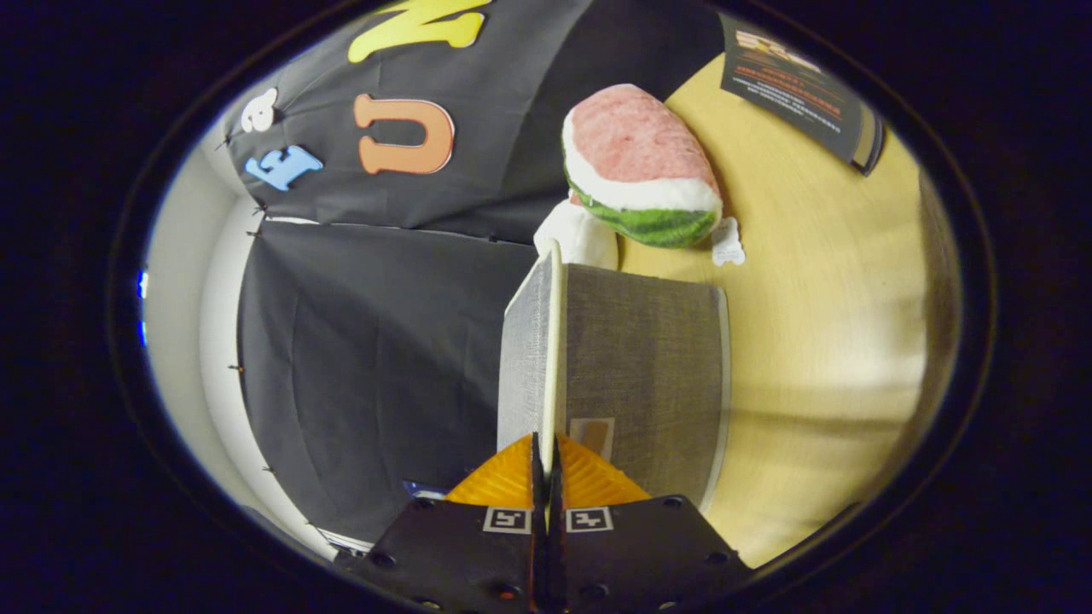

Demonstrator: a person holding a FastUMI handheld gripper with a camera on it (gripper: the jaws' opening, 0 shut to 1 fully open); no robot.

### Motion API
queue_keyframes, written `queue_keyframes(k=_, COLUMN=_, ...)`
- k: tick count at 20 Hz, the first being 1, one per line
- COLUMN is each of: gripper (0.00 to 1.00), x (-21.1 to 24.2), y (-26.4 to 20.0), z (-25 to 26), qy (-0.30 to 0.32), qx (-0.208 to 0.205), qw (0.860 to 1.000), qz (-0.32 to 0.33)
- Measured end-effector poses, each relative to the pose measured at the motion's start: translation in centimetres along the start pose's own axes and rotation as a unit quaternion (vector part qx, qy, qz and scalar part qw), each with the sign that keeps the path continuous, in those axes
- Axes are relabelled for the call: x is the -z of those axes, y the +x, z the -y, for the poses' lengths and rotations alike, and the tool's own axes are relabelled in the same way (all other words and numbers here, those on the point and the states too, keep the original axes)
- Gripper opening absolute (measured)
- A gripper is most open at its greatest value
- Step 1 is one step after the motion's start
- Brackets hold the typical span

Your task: Open the storage box then place both shoes into the box .Put the left shoe in first, then the right shoe, with the right side of both shoes facing outward in a uniform manner.

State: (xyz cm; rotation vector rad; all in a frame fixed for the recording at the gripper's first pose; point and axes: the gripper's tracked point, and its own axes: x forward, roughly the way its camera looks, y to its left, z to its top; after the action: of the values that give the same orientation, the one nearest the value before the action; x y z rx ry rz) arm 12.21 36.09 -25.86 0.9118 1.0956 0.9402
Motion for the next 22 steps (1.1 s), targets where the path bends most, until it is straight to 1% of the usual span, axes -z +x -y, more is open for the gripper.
queue_keyframes(k=2, gripper=0.0, x=0.3, y=-0.4, z=-1.4, qy=-0.003, qx=0.003, qw=1.0, qz=0.008)
queue_keyframes(k=4, gripper=0.0, x=0.3, y=-0.9, z=-4.0, qy=0.005, qx=-0.011, qw=1.0, qz=0.014)
queue_keyframes(k=6, gripper=0.0, x=0.2, y=-1.1, z=-6.0, qy=0.004, qx=-0.005, qw=1.0, qz=0.015)
queue_keyframes(k=7, gripper=0.0, x=0.2, y=-0.9, z=-7.3, qy=0.004, qx=0.006, qw=1.0, qz=0.011)
queue_keyframes(k=8, gripper=0.0, x=0.3, y=-0.8, z=-8.8, qy=0.001, qx=0.003, qw=1.0, qz=0.01)
queue_keyframes(k=11, gripper=0.0, x=0.4, y=1.3, z=-14.0, qy=-0.007, qx=-0.004, qw=1.0, qz=0.007)
queue_keyframes(k=13, gripper=0.0, x=0.7, y=3.4, z=-16.7, qy=-0.023, qx=0.004, qw=1.0, qz=0.004)
queue_keyframes(k=16, gripper=0.0, x=1.9, y=6.8, z=-19.7, qy=-0.059, qx=0.019, qw=0.998, qz=0.0)
queue_keyframes(k=18, gripper=0.03, x=2.7, y=9.2, z=-21.2, qy=-0.063, qx=0.024, qw=0.998, qz=-0.003)
queue_keyframes(k=20, gripper=0.02, x=3.3, y=11.6, z=-22.1, qy=-0.061, qx=0.03, qw=0.998, qz=0.001)
queue_keyframes(k=21, gripper=0.08, x=3.4, y=12.2, z=-22.1, qy=-0.065, qx=0.043, qw=0.997, qz=0.004)
queue_keyframes(k=22, gripper=0.11, x=3.5, y=12.9, z=-22.5, qy=-0.069, qx=0.047, qw=0.996, qz=0.007)
